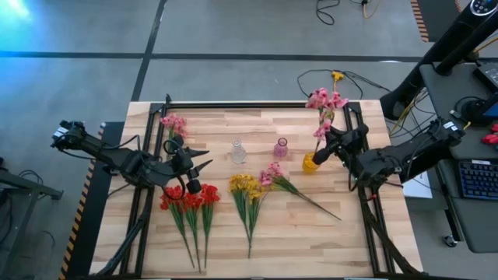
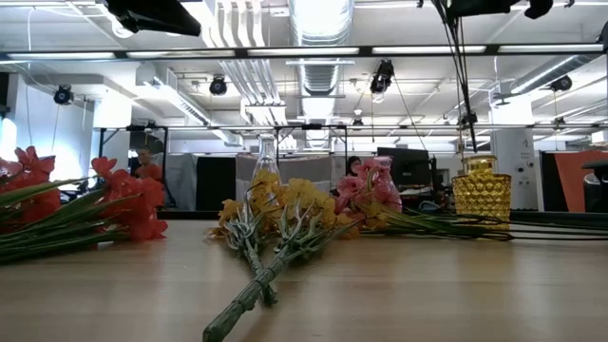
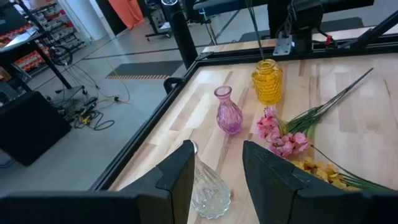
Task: Sort flowers into vase by color
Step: Put the right pink flowers into the yellow vase
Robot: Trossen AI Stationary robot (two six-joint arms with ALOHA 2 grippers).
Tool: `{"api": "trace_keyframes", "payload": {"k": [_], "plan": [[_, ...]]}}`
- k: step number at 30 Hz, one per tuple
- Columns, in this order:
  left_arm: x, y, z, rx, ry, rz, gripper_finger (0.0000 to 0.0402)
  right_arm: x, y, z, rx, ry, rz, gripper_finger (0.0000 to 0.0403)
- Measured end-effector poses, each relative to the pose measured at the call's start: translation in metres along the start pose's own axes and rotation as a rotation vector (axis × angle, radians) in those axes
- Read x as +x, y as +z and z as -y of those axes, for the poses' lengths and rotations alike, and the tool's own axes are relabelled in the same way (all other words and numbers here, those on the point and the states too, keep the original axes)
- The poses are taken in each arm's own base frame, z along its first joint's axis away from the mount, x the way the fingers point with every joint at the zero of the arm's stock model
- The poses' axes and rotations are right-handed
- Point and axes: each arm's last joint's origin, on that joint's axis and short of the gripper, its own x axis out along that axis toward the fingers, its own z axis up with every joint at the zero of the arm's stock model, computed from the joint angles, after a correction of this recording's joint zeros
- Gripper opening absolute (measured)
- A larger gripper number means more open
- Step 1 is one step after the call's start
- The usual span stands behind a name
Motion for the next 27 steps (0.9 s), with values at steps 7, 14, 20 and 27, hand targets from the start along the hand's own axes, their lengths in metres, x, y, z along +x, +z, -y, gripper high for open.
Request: {"api": "trace_keyframes", "payload": {"k": [7,14,20,27], "plan": [[0.0,0.0,0.0,-0.004,0.0,0.004,0.012,0.0,-0.003,-0.002,-0.007,0.011,-0.006,0.0013],[0.0,0.0,0.0,-0.003,0.0,0.003,0.012,0.0,-0.023,0.0,-0.023,0.004,-0.046,0.0013],[0.0,0.0,0.0,-0.003,0.0,0.003,0.012,0.0,-0.031,0.001,-0.016,-0.003,-0.063,0.0013],[0.0,0.0,0.0,-0.003,0.0,0.003,0.012,0.001,-0.041,-0.006,-0.048,-0.007,-0.072,0.0013]]}}
